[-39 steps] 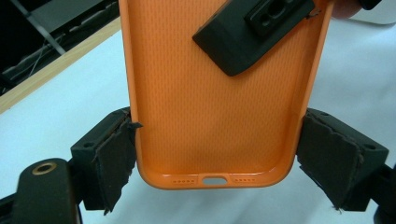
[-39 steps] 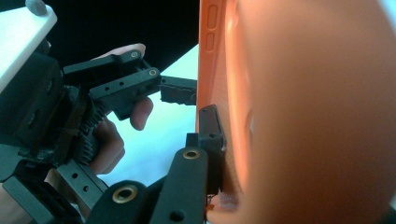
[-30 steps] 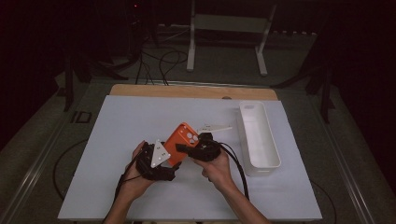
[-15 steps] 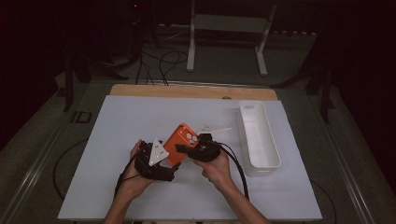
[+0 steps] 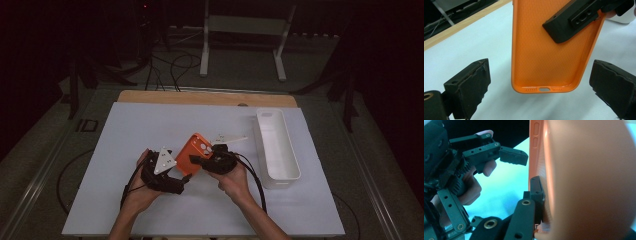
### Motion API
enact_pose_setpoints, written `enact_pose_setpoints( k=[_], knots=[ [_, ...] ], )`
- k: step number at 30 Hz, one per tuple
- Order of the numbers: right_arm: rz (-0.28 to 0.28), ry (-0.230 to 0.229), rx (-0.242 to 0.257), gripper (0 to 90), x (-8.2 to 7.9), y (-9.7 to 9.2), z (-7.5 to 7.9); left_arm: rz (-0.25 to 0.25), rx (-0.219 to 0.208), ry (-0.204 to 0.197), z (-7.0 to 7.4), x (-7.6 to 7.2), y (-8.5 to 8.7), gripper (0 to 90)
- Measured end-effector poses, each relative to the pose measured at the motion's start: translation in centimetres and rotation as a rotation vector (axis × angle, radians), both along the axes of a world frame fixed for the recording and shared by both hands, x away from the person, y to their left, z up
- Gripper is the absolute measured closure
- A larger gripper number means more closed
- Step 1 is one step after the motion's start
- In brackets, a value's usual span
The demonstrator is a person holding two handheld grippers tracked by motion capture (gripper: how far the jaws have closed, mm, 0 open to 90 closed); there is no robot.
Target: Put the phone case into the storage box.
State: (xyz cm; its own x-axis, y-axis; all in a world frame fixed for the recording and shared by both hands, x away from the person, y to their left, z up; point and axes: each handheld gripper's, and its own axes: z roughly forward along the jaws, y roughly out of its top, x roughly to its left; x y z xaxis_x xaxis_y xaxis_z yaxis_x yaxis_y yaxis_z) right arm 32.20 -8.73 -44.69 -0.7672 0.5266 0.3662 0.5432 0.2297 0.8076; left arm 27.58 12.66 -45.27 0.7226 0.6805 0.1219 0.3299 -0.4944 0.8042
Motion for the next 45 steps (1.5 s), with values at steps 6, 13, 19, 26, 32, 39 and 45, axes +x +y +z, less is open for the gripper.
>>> enact_pose_setpoints(
  k=[6,13,19,26,32,39,45],
  knots=[
    [0.004,-0.011,-0.013,87.8,0.0,-0.2,0.1,-0.010,-0.016,0.008,0.2,0.0,0.3,4.2],
    [0.011,-0.030,-0.023,87.8,-0.1,-0.6,0.2,-0.027,-0.031,0.017,0.3,0.0,0.5,4.7],
    [0.028,-0.050,-0.029,87.7,-0.3,-0.9,0.4,-0.060,-0.031,0.029,0.1,0.0,0.4,5.4],
    [0.050,-0.075,-0.027,87.7,-0.6,-1.6,0.6,-0.071,-0.039,0.041,0.0,0.0,0.5,6.2],
    [0.092,-0.101,-0.033,87.6,-0.9,-2.0,0.7,-0.100,-0.050,0.062,-0.1,0.1,0.4,6.3],
    [0.158,-0.131,-0.034,87.6,-1.3,-1.9,0.9,-0.136,-0.055,0.080,-0.3,0.1,0.3,5.3],
    [0.213,-0.152,-0.028,87.6,-1.7,-1.9,1.1,-0.169,-0.070,0.096,-0.4,0.0,0.3,11.8]
  ],
)
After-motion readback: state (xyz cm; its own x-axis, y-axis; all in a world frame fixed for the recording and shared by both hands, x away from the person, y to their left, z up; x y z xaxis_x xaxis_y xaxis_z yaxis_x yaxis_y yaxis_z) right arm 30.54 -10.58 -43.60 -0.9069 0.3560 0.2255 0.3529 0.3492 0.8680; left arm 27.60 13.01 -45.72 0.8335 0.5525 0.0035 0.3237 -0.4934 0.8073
